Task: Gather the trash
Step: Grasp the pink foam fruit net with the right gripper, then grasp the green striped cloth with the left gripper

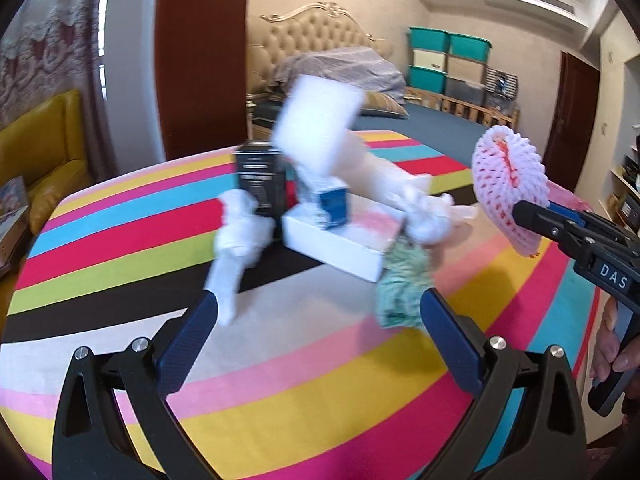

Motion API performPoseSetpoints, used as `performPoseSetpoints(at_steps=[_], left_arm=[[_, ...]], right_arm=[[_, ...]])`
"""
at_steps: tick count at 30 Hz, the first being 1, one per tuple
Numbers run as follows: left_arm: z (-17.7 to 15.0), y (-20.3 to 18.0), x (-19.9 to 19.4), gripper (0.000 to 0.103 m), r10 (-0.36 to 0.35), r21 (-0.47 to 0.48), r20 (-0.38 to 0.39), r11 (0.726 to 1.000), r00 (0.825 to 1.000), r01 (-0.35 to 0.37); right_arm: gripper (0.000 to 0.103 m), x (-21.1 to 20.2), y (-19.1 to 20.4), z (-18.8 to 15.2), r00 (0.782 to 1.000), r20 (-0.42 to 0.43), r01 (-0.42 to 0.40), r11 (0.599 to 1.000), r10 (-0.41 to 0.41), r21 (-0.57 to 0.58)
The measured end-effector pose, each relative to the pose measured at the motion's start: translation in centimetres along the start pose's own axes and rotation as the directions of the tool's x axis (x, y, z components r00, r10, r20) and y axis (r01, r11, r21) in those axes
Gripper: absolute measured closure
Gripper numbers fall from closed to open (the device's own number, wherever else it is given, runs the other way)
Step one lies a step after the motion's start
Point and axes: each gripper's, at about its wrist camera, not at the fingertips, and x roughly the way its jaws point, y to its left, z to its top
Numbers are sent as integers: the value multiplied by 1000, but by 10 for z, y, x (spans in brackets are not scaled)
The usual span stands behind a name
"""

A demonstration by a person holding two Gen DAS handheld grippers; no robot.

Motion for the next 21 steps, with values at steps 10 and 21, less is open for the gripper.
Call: performPoseSetpoints(at_steps=[10,21], left_arm=[[9,-39,22,10,-24,82,-21,996,1000,25],[11,-64,46,42,-26,144,-109,989,994,42]], right_arm=[[66,-4,-24,-9,1000,6,2,998,-2,59],[66,-7,-37,-17,1000,5,11,996,-11,90]])
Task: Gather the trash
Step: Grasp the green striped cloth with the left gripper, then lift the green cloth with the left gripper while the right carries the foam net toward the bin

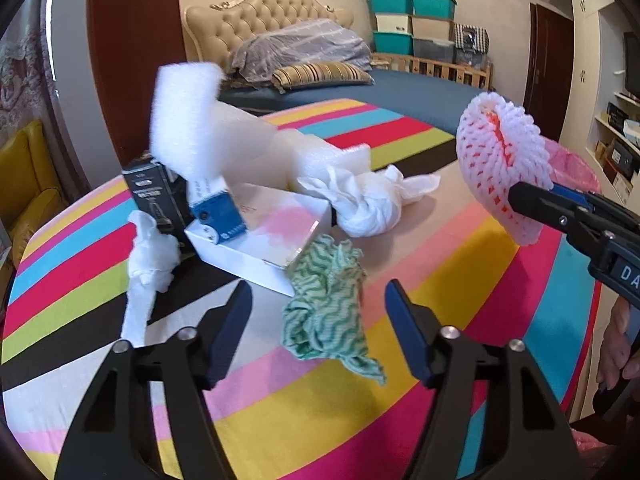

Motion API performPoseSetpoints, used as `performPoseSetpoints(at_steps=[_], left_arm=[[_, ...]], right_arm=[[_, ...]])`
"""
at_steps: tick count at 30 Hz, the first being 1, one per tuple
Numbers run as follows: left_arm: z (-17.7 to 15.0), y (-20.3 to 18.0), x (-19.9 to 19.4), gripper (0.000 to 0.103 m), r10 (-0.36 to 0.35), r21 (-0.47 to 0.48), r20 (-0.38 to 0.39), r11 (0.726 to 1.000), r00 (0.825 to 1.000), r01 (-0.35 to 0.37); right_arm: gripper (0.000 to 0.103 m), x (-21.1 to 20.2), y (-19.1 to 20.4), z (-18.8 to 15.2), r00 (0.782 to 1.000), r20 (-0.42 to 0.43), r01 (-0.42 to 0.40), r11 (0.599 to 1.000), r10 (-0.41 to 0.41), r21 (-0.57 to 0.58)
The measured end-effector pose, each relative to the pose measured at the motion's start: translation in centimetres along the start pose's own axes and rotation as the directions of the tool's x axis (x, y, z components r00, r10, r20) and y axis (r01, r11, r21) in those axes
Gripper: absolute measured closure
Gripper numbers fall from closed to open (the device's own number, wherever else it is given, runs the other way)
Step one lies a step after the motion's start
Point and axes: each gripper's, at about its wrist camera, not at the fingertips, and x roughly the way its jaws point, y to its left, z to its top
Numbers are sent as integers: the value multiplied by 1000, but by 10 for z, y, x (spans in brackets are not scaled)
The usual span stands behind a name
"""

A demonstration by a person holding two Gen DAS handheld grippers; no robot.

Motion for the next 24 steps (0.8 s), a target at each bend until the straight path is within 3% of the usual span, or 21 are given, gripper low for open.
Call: performPoseSetpoints(at_steps=[5,12,24], left_arm=[[-2,1,5,60,-23,-12,-34,1000,999,23],[-5,3,3,71,-44,-20,-37,999,998,43],[-5,6,-30,72,-25,-34,97,999,995,29]], right_arm=[[66,-1,0,0,1000,1,0,1000,0,2],[66,-1,1,-2,1000,-2,-7,1000,7,-6],[66,-8,6,-2,1000,7,-18,1000,19,-24]])
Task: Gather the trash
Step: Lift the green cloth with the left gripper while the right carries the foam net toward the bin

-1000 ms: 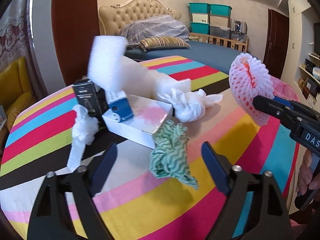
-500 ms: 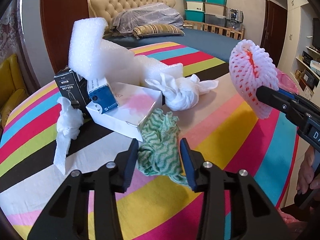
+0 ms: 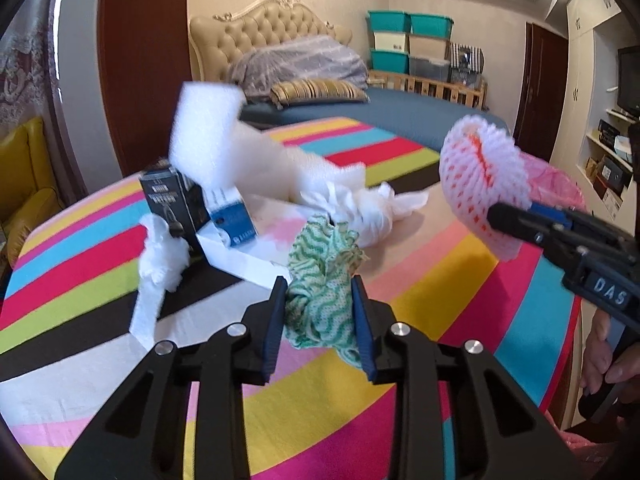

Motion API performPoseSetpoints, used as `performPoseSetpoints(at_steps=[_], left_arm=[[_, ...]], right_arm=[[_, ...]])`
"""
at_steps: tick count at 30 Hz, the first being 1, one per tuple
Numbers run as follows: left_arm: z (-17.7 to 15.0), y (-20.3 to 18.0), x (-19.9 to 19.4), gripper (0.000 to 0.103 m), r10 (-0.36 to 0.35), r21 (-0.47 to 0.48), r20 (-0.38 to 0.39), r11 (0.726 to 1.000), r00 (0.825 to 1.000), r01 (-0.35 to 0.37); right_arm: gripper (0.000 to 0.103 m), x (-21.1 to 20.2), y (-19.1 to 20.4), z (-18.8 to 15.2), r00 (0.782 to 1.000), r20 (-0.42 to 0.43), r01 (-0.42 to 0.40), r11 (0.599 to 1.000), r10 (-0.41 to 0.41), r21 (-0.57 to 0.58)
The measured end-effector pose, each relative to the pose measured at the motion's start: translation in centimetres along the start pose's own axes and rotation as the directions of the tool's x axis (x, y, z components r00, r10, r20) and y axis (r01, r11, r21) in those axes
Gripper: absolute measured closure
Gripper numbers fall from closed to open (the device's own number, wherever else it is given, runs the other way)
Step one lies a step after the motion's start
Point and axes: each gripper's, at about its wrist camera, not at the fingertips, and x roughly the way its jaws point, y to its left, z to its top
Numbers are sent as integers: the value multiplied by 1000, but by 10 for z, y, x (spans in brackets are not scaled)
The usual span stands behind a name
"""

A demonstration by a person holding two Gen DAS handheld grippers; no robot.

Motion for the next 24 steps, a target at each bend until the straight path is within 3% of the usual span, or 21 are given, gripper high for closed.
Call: performPoseSetpoints(at_steps=[6,24], left_arm=[[8,1,-13,72,4,-8,77,1000,997,-3],[43,-44,0,72,-66,92,153,994,986,53]], right_arm=[[66,0,0,0,1000,2,-1,1000,1,1],[66,-21,-25,3,997,51,58,997,-60,53]])
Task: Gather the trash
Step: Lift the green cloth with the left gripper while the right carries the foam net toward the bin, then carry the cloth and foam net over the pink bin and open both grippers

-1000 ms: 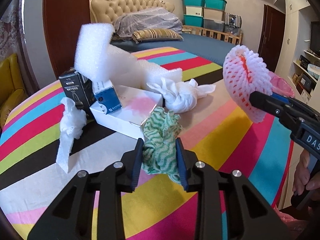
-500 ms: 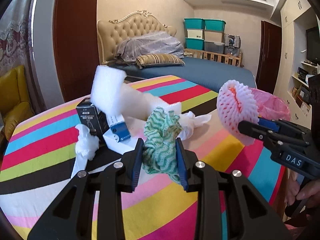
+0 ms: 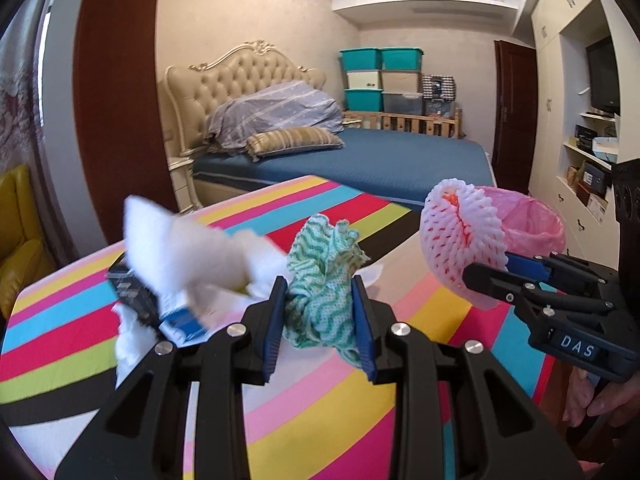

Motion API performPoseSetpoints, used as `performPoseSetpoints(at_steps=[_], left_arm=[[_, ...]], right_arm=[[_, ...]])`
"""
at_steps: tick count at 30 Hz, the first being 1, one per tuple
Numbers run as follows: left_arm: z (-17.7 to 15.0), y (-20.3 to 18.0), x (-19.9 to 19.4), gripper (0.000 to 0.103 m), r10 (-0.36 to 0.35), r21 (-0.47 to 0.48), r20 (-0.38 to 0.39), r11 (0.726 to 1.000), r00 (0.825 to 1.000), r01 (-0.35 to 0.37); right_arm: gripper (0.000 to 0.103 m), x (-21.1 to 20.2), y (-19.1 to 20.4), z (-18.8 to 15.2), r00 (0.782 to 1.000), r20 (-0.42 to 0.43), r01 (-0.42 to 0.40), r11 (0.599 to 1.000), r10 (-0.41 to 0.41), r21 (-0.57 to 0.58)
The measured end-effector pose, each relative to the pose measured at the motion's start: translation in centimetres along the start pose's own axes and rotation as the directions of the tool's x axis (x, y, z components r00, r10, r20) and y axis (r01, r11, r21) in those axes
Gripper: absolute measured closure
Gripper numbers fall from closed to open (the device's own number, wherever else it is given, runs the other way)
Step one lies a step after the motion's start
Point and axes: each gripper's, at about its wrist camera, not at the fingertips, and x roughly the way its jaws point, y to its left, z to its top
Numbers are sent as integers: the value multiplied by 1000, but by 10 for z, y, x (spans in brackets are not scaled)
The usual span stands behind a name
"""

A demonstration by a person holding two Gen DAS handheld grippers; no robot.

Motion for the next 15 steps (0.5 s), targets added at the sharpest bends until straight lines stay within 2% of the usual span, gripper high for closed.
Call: performPoseSetpoints(at_steps=[7,15], left_arm=[[19,-26,16,72,-78,27,15,997,997,78],[40,-65,42,72,-182,64,12,982,983,180]], right_arm=[[66,-15,-24,7,997,42,65,998,-66,25],[66,-35,-67,17,980,91,172,983,-178,69]])
